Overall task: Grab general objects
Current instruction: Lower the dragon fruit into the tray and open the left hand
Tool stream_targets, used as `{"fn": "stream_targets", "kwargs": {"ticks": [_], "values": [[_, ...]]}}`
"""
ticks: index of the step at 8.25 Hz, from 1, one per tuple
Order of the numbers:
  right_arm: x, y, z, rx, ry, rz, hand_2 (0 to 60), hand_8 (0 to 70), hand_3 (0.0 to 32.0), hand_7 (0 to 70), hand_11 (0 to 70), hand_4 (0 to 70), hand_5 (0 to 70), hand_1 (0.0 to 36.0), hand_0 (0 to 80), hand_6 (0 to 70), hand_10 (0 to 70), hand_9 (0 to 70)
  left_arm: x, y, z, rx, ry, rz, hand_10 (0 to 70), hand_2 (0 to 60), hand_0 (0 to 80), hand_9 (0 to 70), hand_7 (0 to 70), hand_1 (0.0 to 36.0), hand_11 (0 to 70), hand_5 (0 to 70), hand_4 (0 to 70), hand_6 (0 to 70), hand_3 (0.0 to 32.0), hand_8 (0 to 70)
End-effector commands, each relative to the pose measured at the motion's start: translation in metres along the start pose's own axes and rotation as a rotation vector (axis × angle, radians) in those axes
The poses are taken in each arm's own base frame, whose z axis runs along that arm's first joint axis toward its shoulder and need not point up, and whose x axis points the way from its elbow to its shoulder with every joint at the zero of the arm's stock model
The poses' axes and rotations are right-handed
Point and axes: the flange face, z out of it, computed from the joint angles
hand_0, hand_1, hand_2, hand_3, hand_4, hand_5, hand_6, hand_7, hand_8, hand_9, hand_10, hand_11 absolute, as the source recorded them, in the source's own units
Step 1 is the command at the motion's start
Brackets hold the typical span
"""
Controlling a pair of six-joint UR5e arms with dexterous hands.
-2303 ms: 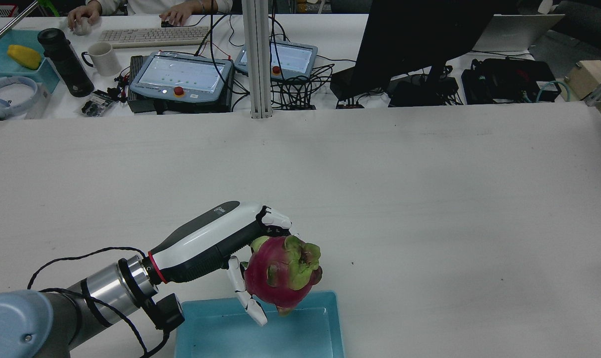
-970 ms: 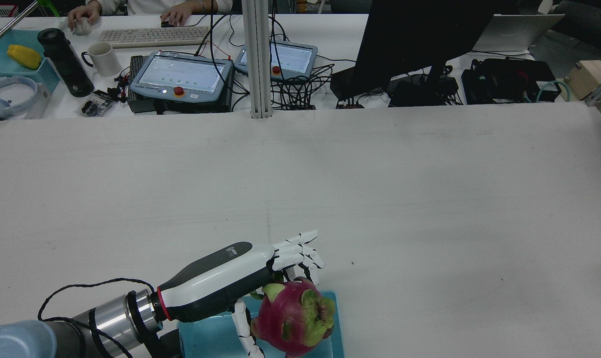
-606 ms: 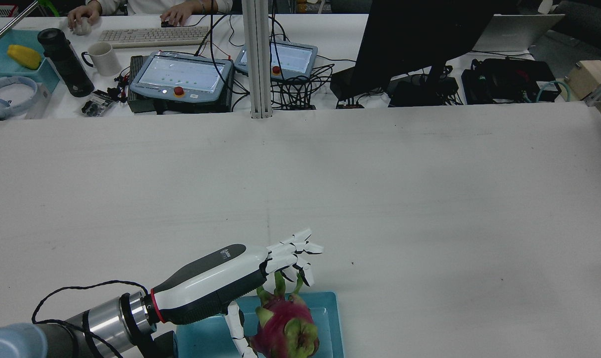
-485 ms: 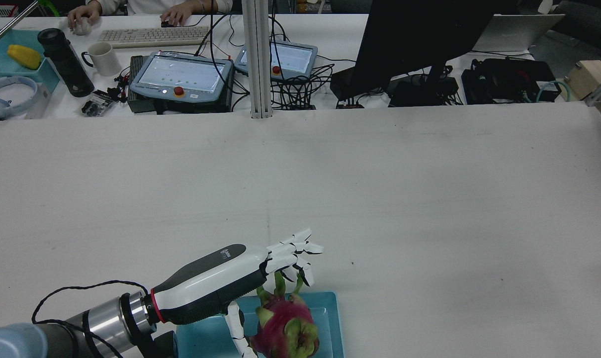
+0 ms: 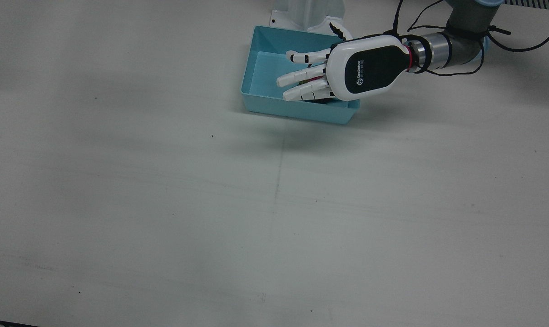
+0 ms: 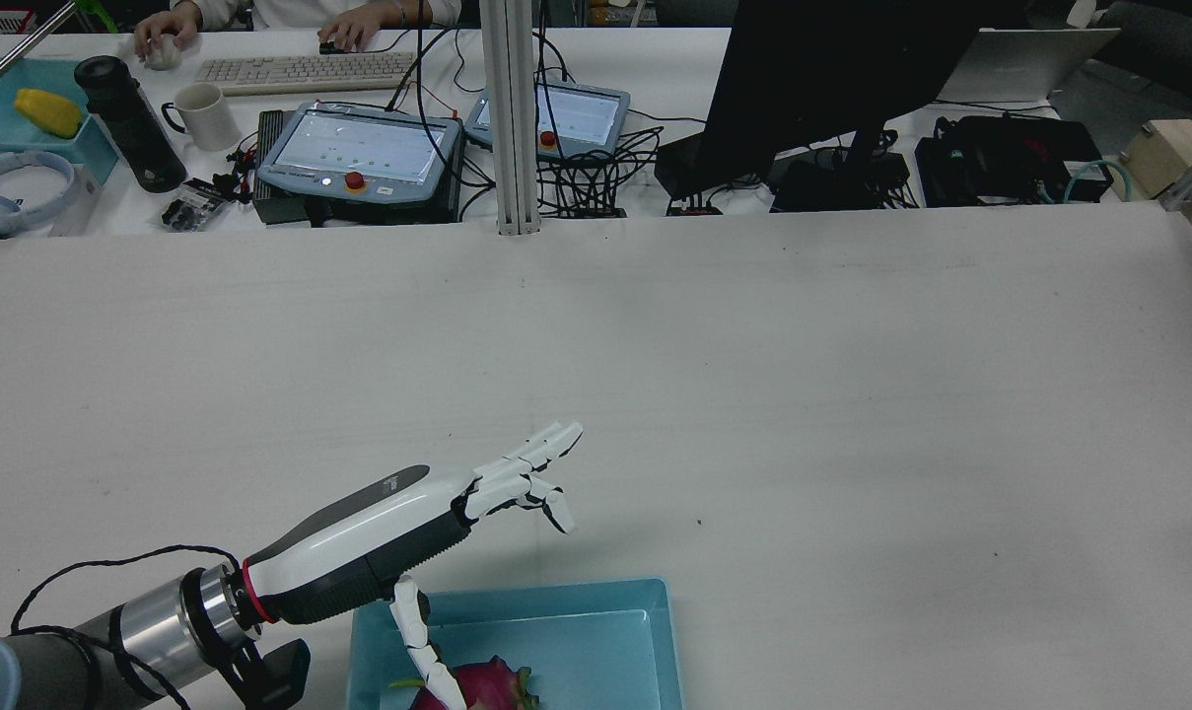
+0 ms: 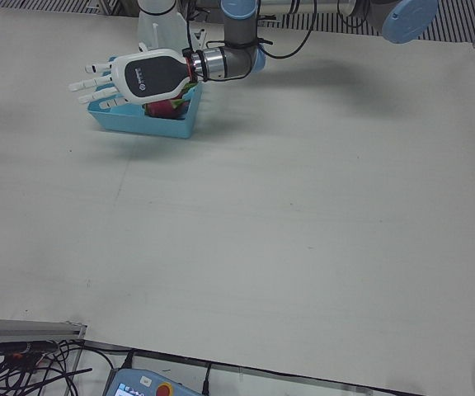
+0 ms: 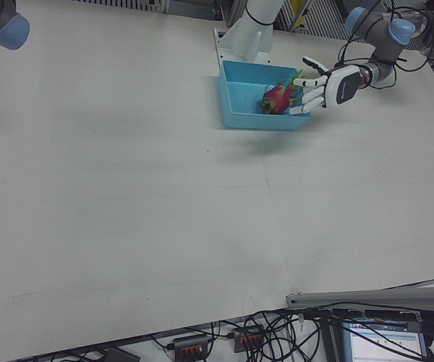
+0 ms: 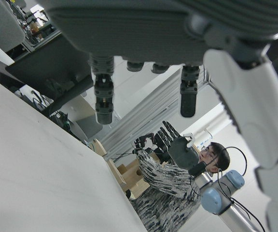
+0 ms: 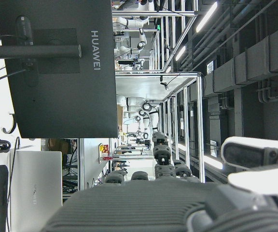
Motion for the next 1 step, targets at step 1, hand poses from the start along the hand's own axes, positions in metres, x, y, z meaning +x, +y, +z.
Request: {"fn": "stream_targets", "kwargs": {"ticks": [1], "values": [[0.0,0.0,0.0,0.0,0.0,0.0,0.0,0.0,0.0,0.0,0.0,0.0,0.0,0.0,0.0,0.0,0.0,0.0,0.0855,-0.1093,-0.0214,0.175,0.064,0.021,12.7,45.2,52.8,3.6,25.0,27.9,21.2,70.0,1.8,7.0,0.0,0.4]]}}
